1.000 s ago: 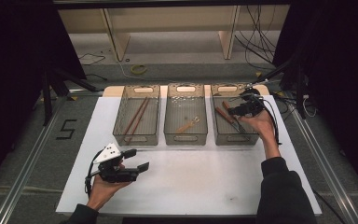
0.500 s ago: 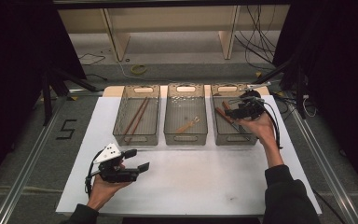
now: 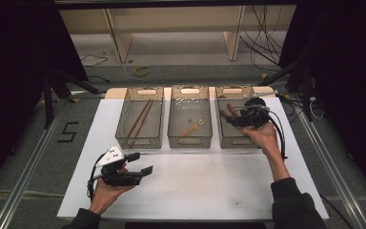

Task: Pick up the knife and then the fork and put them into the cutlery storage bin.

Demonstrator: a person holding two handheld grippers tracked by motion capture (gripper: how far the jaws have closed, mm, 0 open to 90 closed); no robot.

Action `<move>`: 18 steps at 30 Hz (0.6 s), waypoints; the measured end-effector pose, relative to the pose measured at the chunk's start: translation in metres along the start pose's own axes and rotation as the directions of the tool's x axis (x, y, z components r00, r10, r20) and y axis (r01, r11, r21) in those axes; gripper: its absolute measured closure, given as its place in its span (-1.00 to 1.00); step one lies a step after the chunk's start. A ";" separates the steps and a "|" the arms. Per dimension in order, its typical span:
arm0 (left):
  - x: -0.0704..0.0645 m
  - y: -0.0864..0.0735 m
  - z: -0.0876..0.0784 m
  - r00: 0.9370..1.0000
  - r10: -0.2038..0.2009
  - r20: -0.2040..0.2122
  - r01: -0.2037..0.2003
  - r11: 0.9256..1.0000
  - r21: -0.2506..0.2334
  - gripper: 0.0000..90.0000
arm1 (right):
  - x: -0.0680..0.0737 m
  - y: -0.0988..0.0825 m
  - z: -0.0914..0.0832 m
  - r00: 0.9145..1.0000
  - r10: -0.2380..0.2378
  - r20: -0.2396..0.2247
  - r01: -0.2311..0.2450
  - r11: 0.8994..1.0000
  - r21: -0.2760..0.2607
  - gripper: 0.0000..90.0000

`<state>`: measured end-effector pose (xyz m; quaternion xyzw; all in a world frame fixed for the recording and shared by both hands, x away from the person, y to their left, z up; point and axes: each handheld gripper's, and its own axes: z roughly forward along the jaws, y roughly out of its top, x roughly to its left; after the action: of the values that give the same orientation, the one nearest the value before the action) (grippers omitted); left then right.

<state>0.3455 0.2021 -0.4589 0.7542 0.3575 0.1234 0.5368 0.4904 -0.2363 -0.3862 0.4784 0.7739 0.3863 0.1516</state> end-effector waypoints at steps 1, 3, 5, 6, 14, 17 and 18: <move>0.000 0.000 0.000 1.000 -0.001 0.001 0.001 1.000 0.001 -0.53 | 0.002 -0.001 -0.002 1.000 -0.003 0.000 0.003 1.000 -0.008 -0.39; 0.001 0.000 0.000 1.000 -0.003 0.001 0.003 1.000 0.001 -0.53 | 0.004 -0.004 -0.005 1.000 -0.004 -0.009 0.004 1.000 -0.024 -0.39; 0.001 0.000 0.000 1.000 -0.005 0.001 0.005 1.000 0.001 -0.53 | 0.007 -0.007 -0.007 1.000 -0.009 -0.009 0.009 0.999 -0.031 -0.39; 0.001 0.000 0.000 1.000 -0.007 0.000 0.007 1.000 0.001 -0.53 | 0.009 -0.009 -0.009 1.000 -0.010 -0.016 0.010 0.999 -0.040 -0.39; 0.001 -0.001 0.001 1.000 -0.006 0.005 0.006 1.000 0.006 -0.53 | 0.024 -0.023 -0.021 0.997 -0.019 -0.080 0.011 0.995 -0.099 -0.40; 0.001 -0.001 0.001 1.000 -0.009 0.011 0.009 1.000 0.006 -0.53 | 0.031 -0.030 -0.024 0.996 -0.038 -0.077 0.030 0.994 -0.101 -0.41; 0.001 -0.001 0.001 1.000 -0.011 0.013 0.011 1.000 0.006 -0.53 | 0.033 -0.032 -0.025 0.996 -0.041 -0.080 0.033 0.994 -0.102 -0.41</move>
<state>0.3462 0.2024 -0.4604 0.7546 0.3586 0.1146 0.5375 0.4389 -0.2275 -0.3892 0.4394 0.7679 0.4410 0.1506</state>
